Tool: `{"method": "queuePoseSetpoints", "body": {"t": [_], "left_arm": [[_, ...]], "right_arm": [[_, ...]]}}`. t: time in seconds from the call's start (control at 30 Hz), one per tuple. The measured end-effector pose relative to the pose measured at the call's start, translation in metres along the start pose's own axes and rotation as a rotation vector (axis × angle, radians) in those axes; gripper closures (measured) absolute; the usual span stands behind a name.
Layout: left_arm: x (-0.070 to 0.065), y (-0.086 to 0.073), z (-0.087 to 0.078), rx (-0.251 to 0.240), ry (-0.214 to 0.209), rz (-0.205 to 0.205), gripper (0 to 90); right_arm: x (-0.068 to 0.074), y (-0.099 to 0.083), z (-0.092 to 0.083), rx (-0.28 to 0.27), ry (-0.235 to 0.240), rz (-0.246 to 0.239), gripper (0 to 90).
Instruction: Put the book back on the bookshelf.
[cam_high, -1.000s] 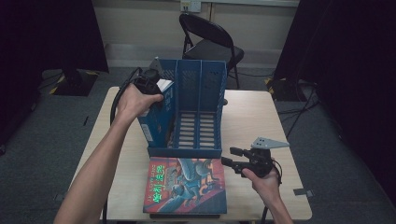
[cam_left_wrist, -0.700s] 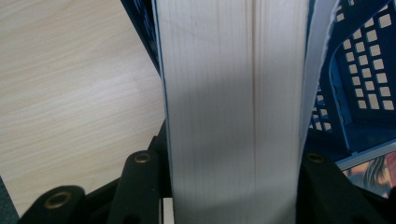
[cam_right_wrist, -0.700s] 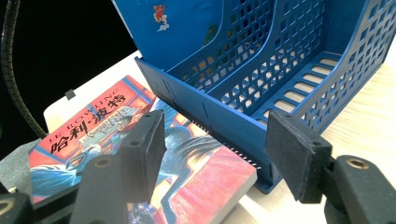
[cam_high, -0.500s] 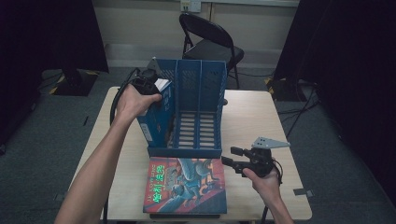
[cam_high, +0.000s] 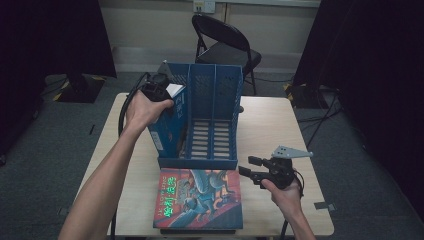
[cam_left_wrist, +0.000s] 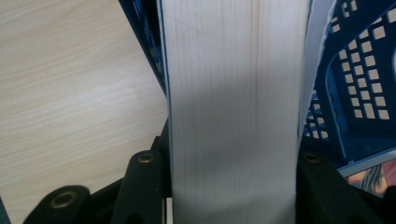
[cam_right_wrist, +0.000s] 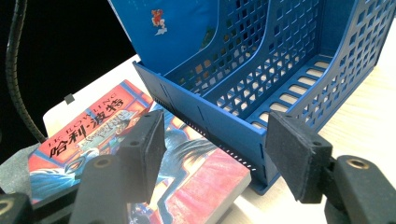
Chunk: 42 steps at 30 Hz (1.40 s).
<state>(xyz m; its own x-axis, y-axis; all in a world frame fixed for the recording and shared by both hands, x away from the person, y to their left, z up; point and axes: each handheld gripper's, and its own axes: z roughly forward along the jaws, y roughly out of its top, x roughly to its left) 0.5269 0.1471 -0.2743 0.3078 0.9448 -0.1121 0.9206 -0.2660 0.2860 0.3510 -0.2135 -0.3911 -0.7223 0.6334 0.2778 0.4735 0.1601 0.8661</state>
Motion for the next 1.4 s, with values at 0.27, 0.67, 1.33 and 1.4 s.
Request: {"method": "queuePoseSetpoints", "body": {"t": [0.27, 0.67, 1.33, 1.4], "left_arm": [[-0.002, 0.011, -0.004, -0.021, 0.028, -0.033, 61.4], [-0.005, 0.036, -0.001, -0.066, 0.054, -0.088, 61.4], [-0.005, 0.042, 0.007, -0.080, 0.095, -0.132, 61.1], [-0.003, 0.041, 0.009, -0.088, 0.092, -0.146, 61.0]], "right_arm": [[0.000, 0.000, 0.000, 0.001, 0.004, 0.001, 37.2], [0.001, 0.000, -0.001, -0.004, 0.012, 0.000, 37.7], [0.001, -0.001, 0.005, 0.010, 0.028, 0.002, 37.4], [0.000, -0.001, 0.004, 0.008, 0.029, 0.003, 37.5]]}}
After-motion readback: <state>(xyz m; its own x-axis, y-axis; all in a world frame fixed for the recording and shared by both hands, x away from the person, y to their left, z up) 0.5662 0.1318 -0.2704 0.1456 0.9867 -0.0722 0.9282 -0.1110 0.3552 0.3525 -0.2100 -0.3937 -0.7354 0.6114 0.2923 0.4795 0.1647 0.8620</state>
